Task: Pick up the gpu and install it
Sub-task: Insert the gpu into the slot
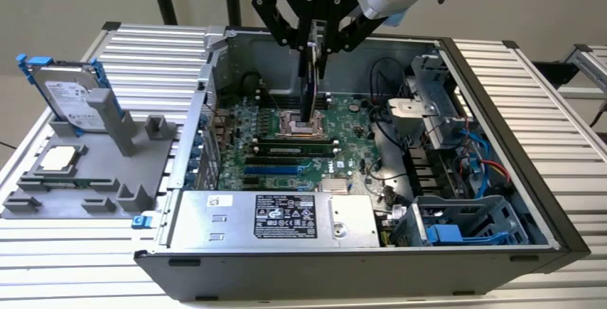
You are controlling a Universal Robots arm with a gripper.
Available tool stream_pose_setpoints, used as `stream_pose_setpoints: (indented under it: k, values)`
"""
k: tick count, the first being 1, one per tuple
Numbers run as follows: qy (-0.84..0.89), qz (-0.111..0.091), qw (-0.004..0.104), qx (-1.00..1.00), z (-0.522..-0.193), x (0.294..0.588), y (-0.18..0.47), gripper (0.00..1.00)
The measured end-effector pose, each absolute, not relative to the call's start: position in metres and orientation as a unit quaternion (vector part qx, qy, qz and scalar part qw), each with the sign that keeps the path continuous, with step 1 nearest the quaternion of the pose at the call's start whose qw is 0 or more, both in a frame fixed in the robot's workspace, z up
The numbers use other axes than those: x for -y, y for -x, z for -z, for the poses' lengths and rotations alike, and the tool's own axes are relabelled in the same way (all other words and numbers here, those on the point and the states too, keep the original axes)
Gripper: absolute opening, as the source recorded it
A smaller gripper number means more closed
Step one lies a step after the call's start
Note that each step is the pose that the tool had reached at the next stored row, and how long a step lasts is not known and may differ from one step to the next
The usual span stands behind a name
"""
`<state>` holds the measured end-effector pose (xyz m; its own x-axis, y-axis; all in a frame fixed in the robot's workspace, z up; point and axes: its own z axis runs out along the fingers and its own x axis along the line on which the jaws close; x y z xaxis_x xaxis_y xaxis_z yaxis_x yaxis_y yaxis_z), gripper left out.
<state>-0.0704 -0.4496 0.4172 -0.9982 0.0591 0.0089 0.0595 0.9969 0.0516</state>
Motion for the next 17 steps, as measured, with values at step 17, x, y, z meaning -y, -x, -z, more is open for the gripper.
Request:
stream_pose_setpoints:
  k: [17]
  values:
    - [-0.01, 0.026, 0.005, 1.0, -0.4172, 0.4496, 0.0704, 0.0]
